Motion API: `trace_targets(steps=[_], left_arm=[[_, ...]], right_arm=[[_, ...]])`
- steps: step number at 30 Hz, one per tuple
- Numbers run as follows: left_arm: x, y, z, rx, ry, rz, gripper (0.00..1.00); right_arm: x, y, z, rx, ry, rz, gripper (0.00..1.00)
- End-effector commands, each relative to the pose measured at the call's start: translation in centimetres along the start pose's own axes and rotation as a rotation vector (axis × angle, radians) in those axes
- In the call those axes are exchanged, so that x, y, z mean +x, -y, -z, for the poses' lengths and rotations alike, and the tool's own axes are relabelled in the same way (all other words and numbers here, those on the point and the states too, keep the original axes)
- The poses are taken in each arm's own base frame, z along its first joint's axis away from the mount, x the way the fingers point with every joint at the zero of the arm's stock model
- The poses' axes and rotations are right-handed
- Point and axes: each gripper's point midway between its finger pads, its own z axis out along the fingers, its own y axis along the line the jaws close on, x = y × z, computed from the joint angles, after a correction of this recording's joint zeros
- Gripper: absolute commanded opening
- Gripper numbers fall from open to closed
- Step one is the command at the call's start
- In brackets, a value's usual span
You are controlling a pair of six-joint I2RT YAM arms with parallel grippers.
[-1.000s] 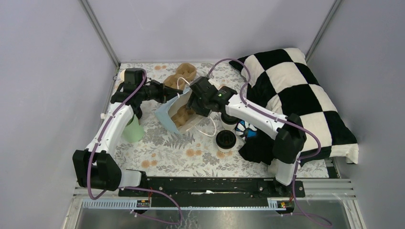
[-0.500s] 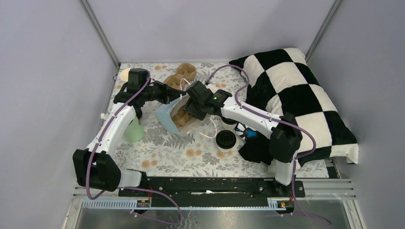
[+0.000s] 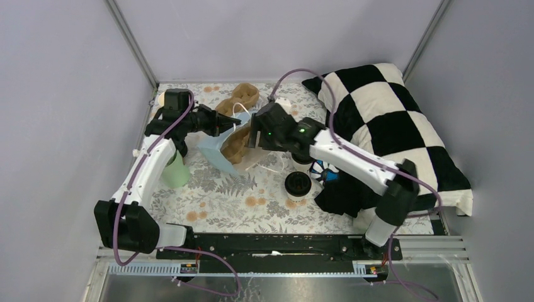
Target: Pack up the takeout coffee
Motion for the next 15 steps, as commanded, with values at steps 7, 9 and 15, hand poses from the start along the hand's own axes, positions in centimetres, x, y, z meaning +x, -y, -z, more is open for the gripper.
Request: trace_targets(steps=[7,9,15], left_arm=[[-0.2,2.8,1.6,0.084,0.096,-0.061,0.00],[0.1,3.4,1.8,0.104,0.095,-0.073,0.00],[0.8,1.7,1.6,0.067,0.062,-0.045,0.00]], right_arm=[[-4.8,6.4,10.7,0.102,0.114,0.094,0.97],[-4.5,6.7,9.3,0.058,0.063,-0.070,0.94],[-3.0,4.1,4.9,-0.066,0.002,-0.189,0.88]])
